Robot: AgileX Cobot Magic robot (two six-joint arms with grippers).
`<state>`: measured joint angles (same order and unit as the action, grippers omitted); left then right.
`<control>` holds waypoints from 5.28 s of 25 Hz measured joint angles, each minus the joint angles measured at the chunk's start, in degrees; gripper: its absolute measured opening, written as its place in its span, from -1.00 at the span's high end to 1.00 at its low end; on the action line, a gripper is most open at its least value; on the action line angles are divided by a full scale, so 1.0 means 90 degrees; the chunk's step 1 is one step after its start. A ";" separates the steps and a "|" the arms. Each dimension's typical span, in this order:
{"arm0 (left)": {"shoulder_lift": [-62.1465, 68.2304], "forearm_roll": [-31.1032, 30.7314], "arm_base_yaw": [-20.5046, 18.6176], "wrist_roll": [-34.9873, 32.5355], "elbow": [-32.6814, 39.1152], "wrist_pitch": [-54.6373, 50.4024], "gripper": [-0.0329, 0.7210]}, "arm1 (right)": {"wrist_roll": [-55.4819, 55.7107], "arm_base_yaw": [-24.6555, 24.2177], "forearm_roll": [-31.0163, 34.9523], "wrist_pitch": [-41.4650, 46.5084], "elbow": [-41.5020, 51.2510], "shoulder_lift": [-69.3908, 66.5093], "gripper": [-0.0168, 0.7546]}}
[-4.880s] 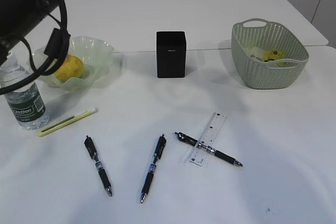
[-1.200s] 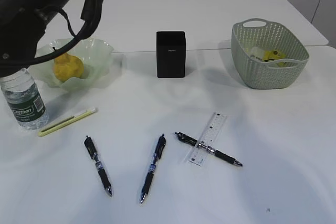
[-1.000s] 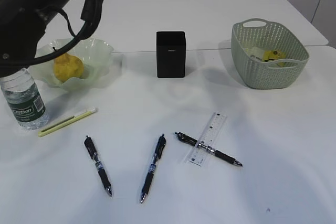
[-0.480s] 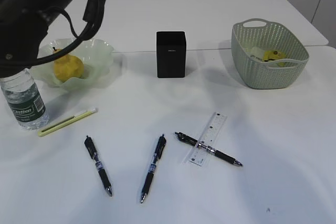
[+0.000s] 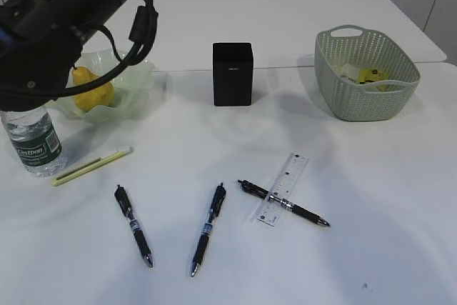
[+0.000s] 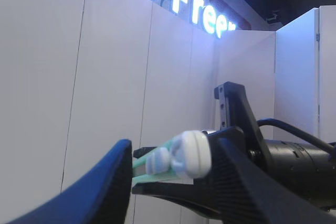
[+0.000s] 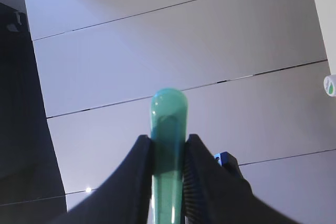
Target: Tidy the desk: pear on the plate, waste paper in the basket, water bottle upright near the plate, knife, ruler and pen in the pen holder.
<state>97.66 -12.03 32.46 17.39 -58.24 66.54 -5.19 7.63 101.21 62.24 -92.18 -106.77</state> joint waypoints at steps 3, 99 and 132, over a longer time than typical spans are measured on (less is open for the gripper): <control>0.0000 0.0000 0.0000 0.0003 0.0000 0.0000 -0.02 | 0.0000 0.0000 0.0000 0.0000 0.0000 0.0000 0.53; 0.0010 0.0006 0.0000 0.0016 -0.0226 -0.0012 0.56 | -0.0465 0.0000 0.0038 -0.0056 0.0000 0.0000 0.41; 0.0010 0.0006 0.0000 0.0027 -0.0226 -0.0001 0.56 | -0.0392 0.0000 0.0038 -0.0056 0.0000 0.0000 0.52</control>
<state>97.74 -11.97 32.46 17.63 -60.27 66.54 -8.72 7.63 101.55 61.74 -92.18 -106.77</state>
